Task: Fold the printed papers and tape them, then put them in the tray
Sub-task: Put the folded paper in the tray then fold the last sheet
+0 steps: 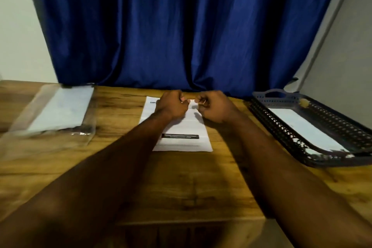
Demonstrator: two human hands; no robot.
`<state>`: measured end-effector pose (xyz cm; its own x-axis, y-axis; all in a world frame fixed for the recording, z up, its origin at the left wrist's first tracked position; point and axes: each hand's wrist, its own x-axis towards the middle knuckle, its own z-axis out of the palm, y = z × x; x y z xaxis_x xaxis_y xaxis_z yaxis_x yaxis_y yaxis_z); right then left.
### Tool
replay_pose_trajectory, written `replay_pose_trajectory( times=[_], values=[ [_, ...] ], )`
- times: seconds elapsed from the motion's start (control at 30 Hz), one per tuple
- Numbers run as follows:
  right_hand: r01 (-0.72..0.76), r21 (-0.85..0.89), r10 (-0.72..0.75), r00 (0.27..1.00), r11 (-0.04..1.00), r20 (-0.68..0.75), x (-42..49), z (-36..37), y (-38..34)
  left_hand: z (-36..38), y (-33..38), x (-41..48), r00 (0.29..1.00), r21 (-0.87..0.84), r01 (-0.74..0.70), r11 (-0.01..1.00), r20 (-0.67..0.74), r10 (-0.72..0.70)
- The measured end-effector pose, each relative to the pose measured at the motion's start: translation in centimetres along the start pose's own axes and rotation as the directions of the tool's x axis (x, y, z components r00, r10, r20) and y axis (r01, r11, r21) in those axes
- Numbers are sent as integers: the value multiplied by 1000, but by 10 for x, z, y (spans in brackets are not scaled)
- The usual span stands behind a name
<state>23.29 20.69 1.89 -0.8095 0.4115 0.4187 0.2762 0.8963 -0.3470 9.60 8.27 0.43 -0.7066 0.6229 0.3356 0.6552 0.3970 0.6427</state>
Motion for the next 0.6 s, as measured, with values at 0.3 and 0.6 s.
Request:
replay_pose_trajectory(
  times=[0.3,0.6],
  values=[
    [-10,-51,15,994,999,107,24,69,-27,-34,-112,17,964,380,-70,923,264,-36],
    [100,-36,-100,995,994,-7,21,81,-38,-43,-117,20,992,325,-32,945,125,-10]
  ],
)
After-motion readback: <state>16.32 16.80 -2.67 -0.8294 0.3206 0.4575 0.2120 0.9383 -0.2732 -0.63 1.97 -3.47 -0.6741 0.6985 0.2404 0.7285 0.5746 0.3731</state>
